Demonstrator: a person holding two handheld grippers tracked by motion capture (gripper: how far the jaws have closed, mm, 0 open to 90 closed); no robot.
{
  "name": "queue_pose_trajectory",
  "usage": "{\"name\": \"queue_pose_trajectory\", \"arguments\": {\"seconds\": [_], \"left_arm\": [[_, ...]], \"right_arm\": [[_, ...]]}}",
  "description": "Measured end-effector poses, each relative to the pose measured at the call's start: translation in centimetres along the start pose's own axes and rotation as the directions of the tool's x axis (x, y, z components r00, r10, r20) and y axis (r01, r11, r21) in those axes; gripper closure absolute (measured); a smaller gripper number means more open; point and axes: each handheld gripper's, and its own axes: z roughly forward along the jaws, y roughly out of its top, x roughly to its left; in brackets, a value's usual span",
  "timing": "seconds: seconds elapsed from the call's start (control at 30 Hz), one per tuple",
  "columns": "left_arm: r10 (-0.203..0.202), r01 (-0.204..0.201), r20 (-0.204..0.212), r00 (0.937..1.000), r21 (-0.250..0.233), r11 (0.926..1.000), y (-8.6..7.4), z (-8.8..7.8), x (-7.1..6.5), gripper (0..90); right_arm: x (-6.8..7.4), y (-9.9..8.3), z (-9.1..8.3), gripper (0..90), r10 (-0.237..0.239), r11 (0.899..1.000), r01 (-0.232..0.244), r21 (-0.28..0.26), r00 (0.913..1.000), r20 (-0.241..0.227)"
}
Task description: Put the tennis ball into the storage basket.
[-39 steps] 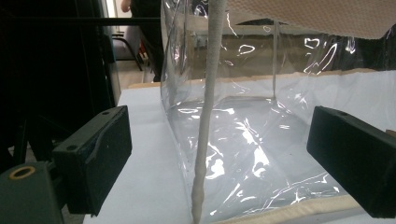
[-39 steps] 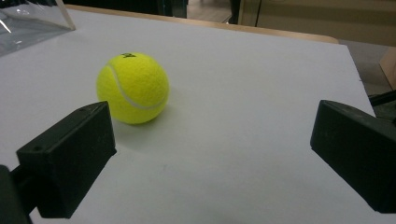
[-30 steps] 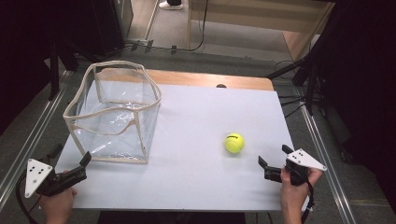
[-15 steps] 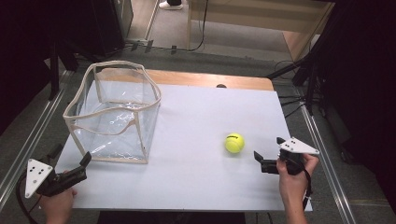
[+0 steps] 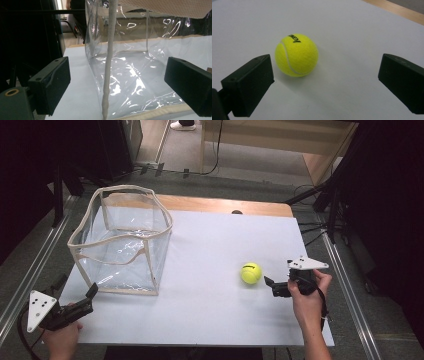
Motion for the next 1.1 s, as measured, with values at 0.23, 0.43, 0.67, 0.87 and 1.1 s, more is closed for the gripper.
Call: {"name": "queue_pose_trajectory", "arguments": {"seconds": [0.23, 0.43, 0.67, 0.87, 1.1], "left_arm": [[0.008, -0.008, 0.000, 1.0000, 0.007, 0.9999, 0.0, 0.0, 0.0, 6.9], [0.012, -0.012, 0.001, 0.9999, 0.008, 0.9999, 0.0, 0.0, -0.1, 6.9], [0.012, -0.012, 0.000, 0.9999, 0.008, 0.9999, 0.0, 0.0, -0.1, 6.9], [0.009, -0.009, -0.001, 1.0000, 0.007, 0.9999, 0.0, 0.0, -0.1, 6.9], [0.009, -0.009, -0.001, 1.0000, 0.008, 0.9999, 0.0, 0.0, -0.1, 6.9]], "right_arm": [[0.0, 1.4, 0.4, 0.0, -0.027, 0.999, 0.028, 0.046, 0.9994, -0.023], [-0.1, 2.3, 1.1, 0.0, -0.044, 0.994, 0.049, 0.099, 0.9977, -0.052], [0.0, 3.7, 2.4, 0.0, -0.075, 0.980, 0.089, 0.179, 0.9936, -0.084], [0.5, 4.8, 3.6, 0.0, -0.095, 0.962, 0.121, 0.244, 0.9887, -0.116], [0.8, 5.3, 5.3, 0.0, -0.112, 0.932, 0.157, 0.327, 0.9817, -0.154]]}}
